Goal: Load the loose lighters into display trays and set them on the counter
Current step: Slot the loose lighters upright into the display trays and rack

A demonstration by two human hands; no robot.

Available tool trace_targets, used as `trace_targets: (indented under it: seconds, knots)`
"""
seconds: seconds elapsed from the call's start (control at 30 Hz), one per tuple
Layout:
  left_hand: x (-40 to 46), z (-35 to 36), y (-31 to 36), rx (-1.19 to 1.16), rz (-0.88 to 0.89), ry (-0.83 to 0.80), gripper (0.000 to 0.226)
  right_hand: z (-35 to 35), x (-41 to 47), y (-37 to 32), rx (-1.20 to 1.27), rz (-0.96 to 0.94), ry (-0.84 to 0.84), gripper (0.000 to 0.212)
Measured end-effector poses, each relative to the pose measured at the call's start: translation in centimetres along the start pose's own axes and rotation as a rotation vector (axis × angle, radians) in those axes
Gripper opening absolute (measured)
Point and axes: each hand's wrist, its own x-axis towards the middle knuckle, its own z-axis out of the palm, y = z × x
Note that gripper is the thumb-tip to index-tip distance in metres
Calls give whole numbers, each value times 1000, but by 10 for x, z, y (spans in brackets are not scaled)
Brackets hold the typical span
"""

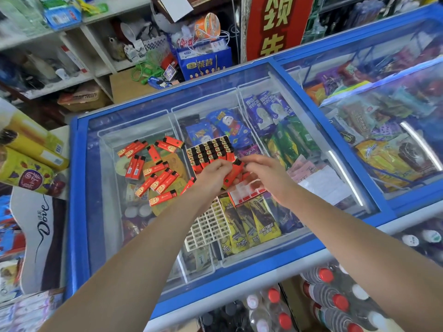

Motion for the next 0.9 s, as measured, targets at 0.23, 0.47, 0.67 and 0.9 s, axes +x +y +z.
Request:
trace_targets:
  seconds: [0.23,0.47,0.67,0.9]
  knots:
    - [5,12,4,341,197,124,12,-29,2,-4,-49,-122,89,17]
    - [10,-5,-18,915,220,213,36,-57,6,-12,-611,-343,209,21]
    - [15,2,-33,977,238,176,29,-48,11,0,-1045,-538,83,18]
    - [19,2,-33,954,248,189,24,-43,21,16,-1192,-500,44,19]
